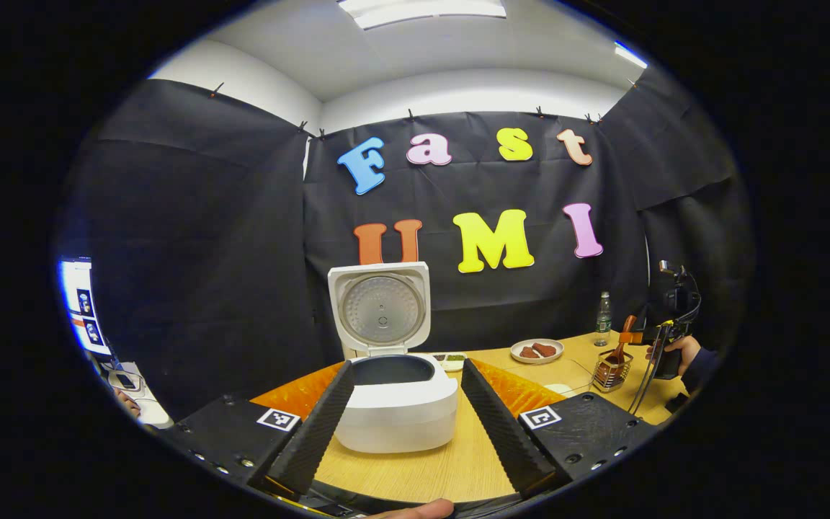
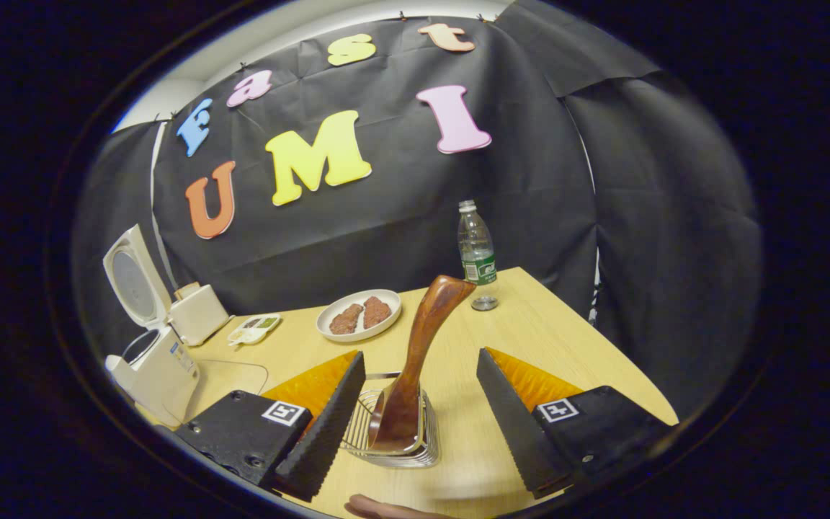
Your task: Close the left gripper, press the button to open the rice cooker; take a wooden spoon from the chopstick holder with the right hand, scoop a spoonful of rice and pour it into the rice cooker, then put the wooden spoon back into the chopstick holder.
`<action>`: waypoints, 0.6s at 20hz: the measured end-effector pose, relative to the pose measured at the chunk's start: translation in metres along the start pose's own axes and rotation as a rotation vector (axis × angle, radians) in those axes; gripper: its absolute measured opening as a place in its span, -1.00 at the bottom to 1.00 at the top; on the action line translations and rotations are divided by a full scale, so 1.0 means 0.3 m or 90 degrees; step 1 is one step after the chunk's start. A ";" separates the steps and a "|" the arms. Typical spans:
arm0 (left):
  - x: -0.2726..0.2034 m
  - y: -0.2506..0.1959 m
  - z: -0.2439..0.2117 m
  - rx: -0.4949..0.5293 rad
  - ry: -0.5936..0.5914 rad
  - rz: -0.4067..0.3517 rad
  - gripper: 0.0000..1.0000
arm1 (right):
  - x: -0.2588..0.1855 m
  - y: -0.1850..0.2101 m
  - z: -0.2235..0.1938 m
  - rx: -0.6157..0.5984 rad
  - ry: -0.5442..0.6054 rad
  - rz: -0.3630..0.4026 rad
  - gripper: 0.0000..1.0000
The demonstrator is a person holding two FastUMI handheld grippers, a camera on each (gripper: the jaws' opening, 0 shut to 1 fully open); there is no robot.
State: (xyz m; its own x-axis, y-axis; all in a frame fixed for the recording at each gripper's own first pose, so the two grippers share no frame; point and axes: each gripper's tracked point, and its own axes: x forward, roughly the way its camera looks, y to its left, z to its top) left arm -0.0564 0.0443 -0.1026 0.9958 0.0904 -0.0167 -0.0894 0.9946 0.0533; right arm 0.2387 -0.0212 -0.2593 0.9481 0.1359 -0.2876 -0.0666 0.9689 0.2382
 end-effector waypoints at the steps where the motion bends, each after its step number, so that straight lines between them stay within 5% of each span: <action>1: -0.006 0.020 -0.002 -0.002 0.001 0.008 0.91 | 0.024 0.011 -0.001 0.019 0.005 0.009 1.00; 5: -0.008 0.060 -0.040 -0.004 0.015 0.011 0.91 | 0.111 0.036 -0.037 0.073 0.049 0.017 0.87; 6: 0.000 0.065 -0.052 -0.004 0.019 0.011 0.91 | 0.131 0.009 -0.050 0.068 0.057 -0.010 0.60; 7: 0.001 0.069 -0.060 -0.003 0.024 0.010 0.91 | 0.145 -0.005 -0.055 0.063 0.060 -0.021 0.62; 9: 0.010 0.072 -0.073 0.003 0.027 0.006 0.91 | 0.164 0.047 -0.057 0.079 0.066 0.021 0.30; 10: 0.006 0.069 -0.072 0.008 0.026 0.002 0.91 | 0.152 0.068 -0.064 0.076 0.073 0.035 -0.19; 11: 0.001 0.072 -0.074 0.016 0.025 0.001 0.91 | 0.148 0.075 -0.059 0.064 0.082 0.039 -0.24; 12: -0.003 0.080 -0.077 0.025 0.022 0.001 0.92 | 0.146 0.072 -0.063 0.049 0.087 0.031 -0.53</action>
State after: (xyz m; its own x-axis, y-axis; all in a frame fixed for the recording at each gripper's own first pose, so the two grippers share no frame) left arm -0.0598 0.0691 -0.1243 0.9942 0.0945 -0.0512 -0.0895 0.9917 0.0919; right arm 0.2729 0.0096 -0.2842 0.8928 0.2147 -0.3960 -0.0830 0.9425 0.3238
